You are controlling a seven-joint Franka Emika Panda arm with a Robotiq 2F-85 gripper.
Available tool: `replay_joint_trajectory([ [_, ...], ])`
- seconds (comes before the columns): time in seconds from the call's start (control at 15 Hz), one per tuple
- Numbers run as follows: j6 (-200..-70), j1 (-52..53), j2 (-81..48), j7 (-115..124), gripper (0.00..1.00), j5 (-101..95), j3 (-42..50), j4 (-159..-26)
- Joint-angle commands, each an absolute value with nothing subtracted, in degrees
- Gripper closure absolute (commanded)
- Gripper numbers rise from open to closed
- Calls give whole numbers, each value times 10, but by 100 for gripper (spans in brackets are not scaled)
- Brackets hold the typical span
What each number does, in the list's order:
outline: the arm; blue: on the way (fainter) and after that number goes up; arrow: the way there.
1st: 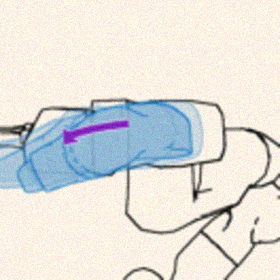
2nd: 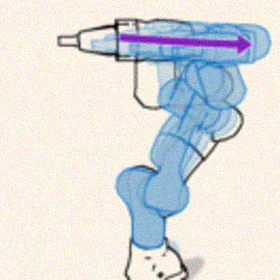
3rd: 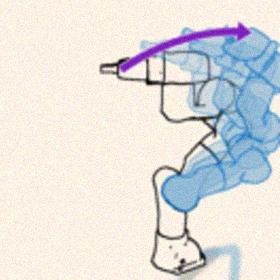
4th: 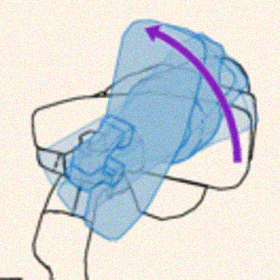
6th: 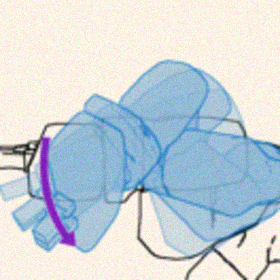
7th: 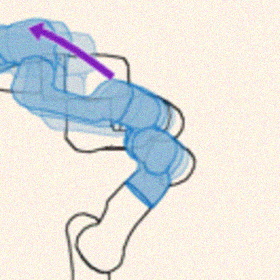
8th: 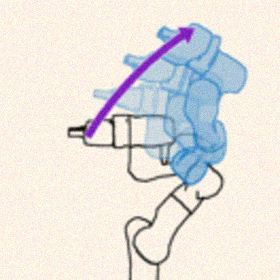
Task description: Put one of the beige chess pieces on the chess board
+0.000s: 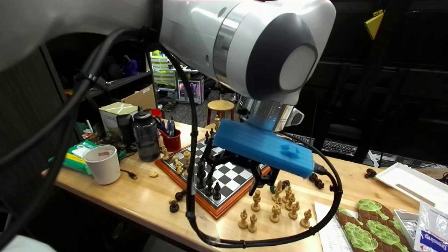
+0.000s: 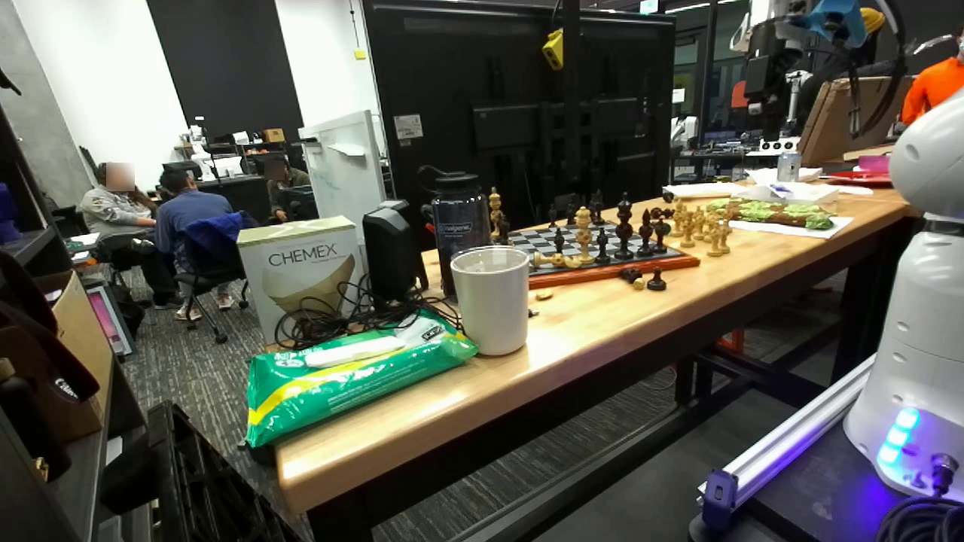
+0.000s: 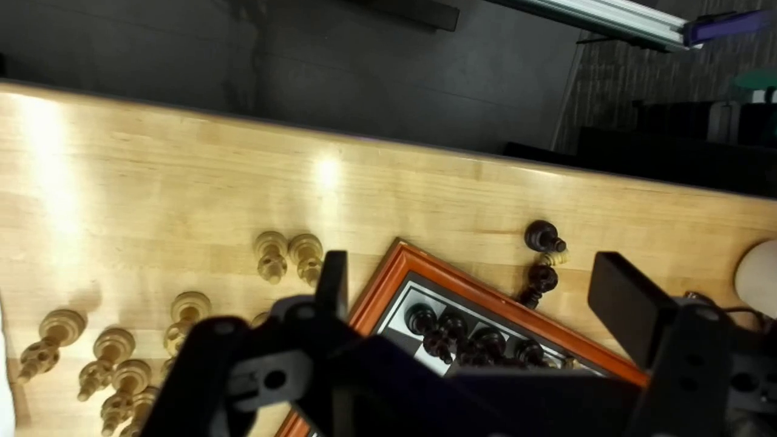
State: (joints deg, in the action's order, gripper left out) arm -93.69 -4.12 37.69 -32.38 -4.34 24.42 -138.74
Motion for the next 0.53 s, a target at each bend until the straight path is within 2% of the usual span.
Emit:
replay_joint_trajectory([
  [0.0,-990,-51,348,-325,0,-49,228,-1368],
  [0.47,-1113,-61,243,-307,0,-49,224,-1327],
])
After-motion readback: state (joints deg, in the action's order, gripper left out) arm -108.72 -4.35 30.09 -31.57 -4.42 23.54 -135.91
